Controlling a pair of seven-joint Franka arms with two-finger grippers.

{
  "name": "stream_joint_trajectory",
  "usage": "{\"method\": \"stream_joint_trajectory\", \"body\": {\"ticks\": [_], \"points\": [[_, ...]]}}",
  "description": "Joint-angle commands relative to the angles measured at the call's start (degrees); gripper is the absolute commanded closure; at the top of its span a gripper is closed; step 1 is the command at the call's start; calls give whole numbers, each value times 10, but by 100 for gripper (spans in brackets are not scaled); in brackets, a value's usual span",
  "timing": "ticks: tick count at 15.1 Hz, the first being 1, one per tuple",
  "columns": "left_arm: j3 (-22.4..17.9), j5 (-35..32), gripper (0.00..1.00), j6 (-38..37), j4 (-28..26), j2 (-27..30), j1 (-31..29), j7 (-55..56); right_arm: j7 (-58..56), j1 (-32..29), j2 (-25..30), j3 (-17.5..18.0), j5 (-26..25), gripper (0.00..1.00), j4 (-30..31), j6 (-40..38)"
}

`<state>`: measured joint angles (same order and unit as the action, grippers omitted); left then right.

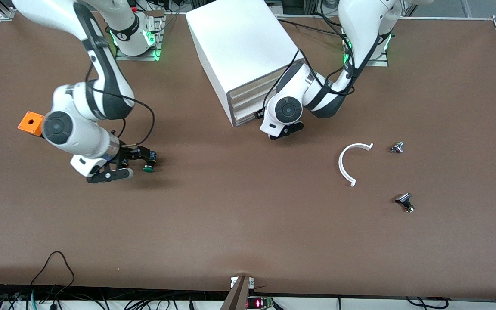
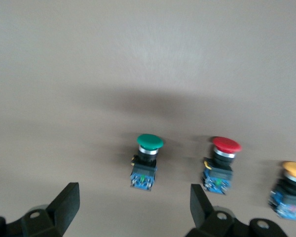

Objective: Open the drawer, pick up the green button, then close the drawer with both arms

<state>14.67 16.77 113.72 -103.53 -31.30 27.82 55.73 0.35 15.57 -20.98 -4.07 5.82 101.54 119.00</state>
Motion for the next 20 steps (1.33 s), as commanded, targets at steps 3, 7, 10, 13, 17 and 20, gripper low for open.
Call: {"method": "stream_joint_trajectory", "body": {"ticks": [3, 7, 10, 13, 17, 20], "points": [[2, 26, 0, -8, -12, 10, 1, -7, 11, -24, 50, -2, -15, 1, -80, -106], [-11, 11, 0, -48, 18, 18, -9, -11, 11, -123, 120, 65, -34, 1, -88, -166], [-25, -101, 0, -98, 88, 20, -49, -42, 29, -155, 167, 91, -53, 1, -88, -220], [-26, -139, 0, -103, 140, 20, -114, -129, 31, -158, 208, 91, -61, 1, -88, -259], [-25, -190, 0, -104, 205, 21, -211, -307, 29, -157, 232, 89, -58, 1, -88, -266], [-30, -191, 0, -117, 245, 34, -247, -426, 32, -157, 232, 89, -55, 1, -91, -283]]}}
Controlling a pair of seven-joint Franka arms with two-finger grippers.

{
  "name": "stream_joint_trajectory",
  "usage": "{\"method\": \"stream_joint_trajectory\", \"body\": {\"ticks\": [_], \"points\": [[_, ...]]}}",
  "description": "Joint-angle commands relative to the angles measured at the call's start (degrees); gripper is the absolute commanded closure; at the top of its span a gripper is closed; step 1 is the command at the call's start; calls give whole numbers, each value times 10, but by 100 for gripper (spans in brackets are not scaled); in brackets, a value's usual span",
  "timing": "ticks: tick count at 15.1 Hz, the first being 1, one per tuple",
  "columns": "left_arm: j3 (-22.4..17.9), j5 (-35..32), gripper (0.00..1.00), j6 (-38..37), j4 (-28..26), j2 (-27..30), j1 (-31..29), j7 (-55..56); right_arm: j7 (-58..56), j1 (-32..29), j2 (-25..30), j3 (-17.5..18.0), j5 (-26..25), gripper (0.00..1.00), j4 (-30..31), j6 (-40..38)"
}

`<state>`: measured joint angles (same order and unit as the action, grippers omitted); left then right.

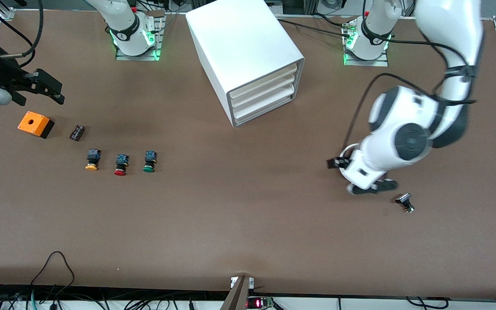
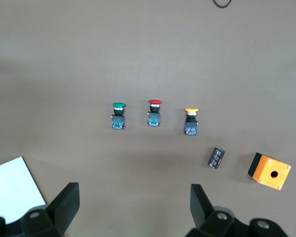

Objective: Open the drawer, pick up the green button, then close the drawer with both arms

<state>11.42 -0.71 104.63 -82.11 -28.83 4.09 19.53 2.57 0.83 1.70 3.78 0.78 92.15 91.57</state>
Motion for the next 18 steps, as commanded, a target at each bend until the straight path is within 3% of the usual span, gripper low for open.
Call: {"method": "stream_joint_trajectory", "body": {"ticks": [1, 3, 6, 8, 11, 15, 17, 18], "points": [[-5, -30, 0, -52, 45, 13, -13, -87, 9, -10, 5, 11, -5, 1, -1, -13], [-5, -76, 0, -109, 99, 15, -15, -135, 9, -9, 5, 13, -7, 1, -2, -13], [-4, -77, 0, -205, 163, 15, -25, -191, 9, -9, 4, 13, -9, 1, -4, -12], [-4, -72, 0, -230, 186, 18, -41, -200, 9, -9, 4, 12, -10, 1, -4, -12], [-30, -68, 0, -209, 124, 80, -43, -215, 3, -9, 2, 11, -10, 1, -6, -11], [-56, -43, 0, -76, -68, 217, -43, -211, 3, -9, 1, 11, -10, 1, -12, -9], [-103, 10, 0, -78, -85, 236, -33, -212, 1, -9, 1, 11, -10, 1, -13, -10], [-106, 12, 0, -79, -109, 252, -32, -212, 1, -9, 1, 11, -10, 1, -13, -10]]}}
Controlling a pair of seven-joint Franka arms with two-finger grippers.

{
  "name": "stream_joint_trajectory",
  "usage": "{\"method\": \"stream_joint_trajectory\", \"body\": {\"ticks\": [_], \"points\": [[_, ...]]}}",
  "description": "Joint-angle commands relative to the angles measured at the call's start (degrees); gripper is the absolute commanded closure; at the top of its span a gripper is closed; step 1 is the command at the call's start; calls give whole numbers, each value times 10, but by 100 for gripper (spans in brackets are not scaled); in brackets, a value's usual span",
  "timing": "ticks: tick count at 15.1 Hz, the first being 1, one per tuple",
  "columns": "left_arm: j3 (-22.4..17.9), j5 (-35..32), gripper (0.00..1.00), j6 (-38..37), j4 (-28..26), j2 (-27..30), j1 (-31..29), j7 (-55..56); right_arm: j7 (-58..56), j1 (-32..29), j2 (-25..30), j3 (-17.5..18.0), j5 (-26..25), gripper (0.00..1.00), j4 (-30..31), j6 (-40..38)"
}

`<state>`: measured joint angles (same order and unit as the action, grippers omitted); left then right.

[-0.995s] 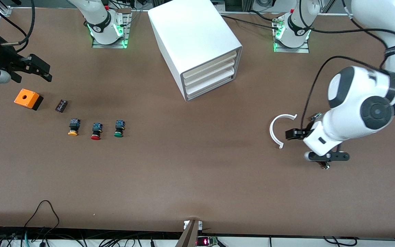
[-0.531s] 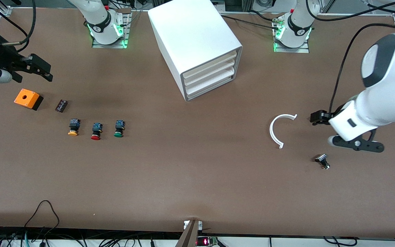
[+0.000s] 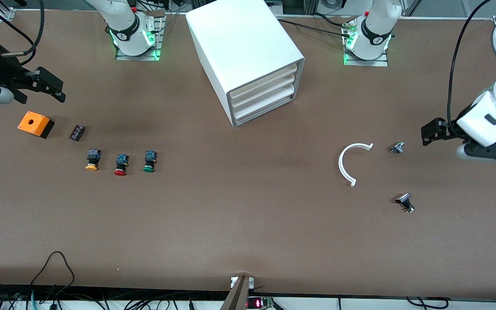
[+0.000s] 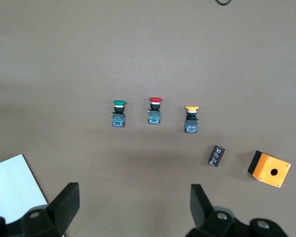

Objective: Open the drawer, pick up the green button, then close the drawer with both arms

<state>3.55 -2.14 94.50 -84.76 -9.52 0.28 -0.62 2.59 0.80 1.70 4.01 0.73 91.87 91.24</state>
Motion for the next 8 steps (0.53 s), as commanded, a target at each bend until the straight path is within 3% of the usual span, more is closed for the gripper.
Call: {"method": "stream_joint_trajectory", "body": {"ticks": [1, 8], "points": [[-28, 27, 0, 22, -94, 66, 7, -10, 1, -9, 1, 9, -9, 1, -10, -8], [-21, 28, 0, 17, -78, 54, 7, -13, 1, -9, 1, 9, -9, 1, -10, -10]]}}
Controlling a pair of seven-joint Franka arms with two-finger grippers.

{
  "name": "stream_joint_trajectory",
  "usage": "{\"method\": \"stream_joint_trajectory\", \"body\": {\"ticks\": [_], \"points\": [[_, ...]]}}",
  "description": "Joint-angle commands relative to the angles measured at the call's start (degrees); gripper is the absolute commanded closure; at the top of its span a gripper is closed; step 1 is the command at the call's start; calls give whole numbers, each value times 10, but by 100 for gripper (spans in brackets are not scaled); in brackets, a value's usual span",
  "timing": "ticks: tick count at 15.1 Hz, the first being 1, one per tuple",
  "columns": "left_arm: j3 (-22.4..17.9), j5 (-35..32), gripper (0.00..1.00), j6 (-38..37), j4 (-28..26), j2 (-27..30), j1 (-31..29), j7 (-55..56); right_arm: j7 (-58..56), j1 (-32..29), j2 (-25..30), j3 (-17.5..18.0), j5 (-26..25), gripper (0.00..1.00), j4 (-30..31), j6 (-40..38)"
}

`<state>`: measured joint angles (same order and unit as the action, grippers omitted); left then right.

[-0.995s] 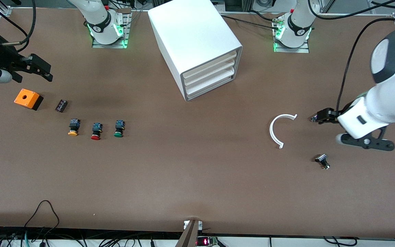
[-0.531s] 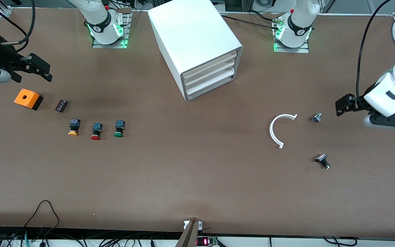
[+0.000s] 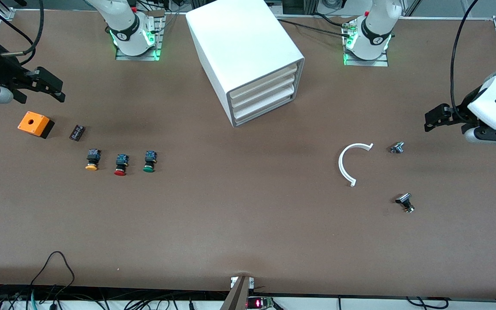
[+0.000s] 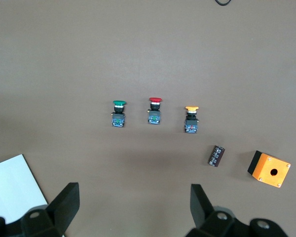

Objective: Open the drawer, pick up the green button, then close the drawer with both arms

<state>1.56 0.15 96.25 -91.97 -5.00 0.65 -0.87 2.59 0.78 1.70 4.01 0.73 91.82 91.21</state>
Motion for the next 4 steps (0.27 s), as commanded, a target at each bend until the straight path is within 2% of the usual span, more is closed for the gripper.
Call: {"method": "stream_joint_trajectory", "body": {"ticks": [1, 4], "points": [[-1, 4, 0, -11, -6, 10, 3, -11, 1, -9, 1, 9, -9, 1, -9, -9], [-3, 2, 0, -7, -5, 5, -3, -15, -3, -9, 1, 9, -10, 1, -9, -9]]}}
